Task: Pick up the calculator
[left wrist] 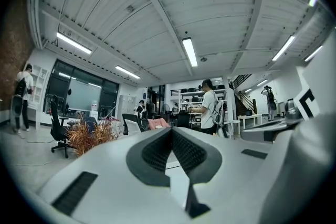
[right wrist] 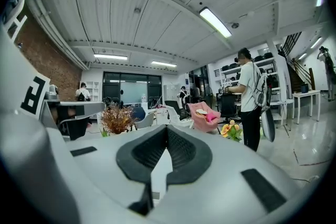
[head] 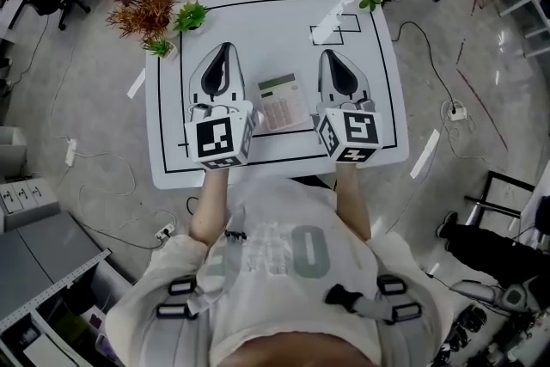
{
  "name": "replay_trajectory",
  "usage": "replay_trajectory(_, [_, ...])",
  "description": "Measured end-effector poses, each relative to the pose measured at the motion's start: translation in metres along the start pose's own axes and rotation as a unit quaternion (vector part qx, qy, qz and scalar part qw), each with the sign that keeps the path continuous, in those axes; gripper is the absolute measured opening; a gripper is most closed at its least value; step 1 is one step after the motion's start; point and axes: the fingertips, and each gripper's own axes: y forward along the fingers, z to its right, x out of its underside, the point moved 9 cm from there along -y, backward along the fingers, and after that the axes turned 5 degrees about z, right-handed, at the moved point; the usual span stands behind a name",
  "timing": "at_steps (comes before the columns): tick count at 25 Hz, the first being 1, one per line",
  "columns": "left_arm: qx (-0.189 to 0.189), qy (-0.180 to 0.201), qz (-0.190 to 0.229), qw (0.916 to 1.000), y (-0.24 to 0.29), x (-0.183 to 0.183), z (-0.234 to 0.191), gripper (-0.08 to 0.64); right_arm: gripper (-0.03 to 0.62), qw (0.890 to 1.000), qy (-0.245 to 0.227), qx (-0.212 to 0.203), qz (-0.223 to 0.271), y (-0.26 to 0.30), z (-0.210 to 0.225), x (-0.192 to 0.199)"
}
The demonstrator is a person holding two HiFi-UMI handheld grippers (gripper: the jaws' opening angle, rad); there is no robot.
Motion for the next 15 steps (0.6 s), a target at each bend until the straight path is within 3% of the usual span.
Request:
replay_trajectory(4, [-0.002, -0.001, 0.0, 1.0, 0.001, 0.002, 0.0, 0.021, 0.006, 0.999, 0.026, -0.025, 0.004, 0.005, 0.001, -0.002])
replay_trajectory(5, [-0.002, -0.001, 0.001, 1.0, 0.002, 0.002, 0.001, 0.02, 0.074, 0.998, 0.043, -0.045, 0.005, 0.008, 0.001, -0.002])
replay_trajectory(6, [-0.001, -0.001, 0.002, 1.0, 0.002, 0.002, 0.001, 0.021, 0.315, 0.995, 0.063, -0.071, 0.004, 0.012, 0.001, -0.002])
replay_trajectory(7, [0.001, 0.0, 0.004, 1.0, 0.003, 0.003, 0.001, 0.02, 0.416, 0.992, 0.08, -0.096, 0.0, 0.016, 0.0, -0.001])
replay_trajectory(9, [0.001, 0.001, 0.006, 1.0, 0.004, 0.003, 0.0, 0.02, 0.463, 0.988, 0.089, -0.126, -0.011, 0.021, -0.001, 0.002])
replay_trajectory(15, [-0.006, -0.005, -0.005, 1.0, 0.002, 0.006, 0.0, 0.02, 0.465, 0.987, 0.085, -0.135, -0.034, 0.023, 0.008, 0.006])
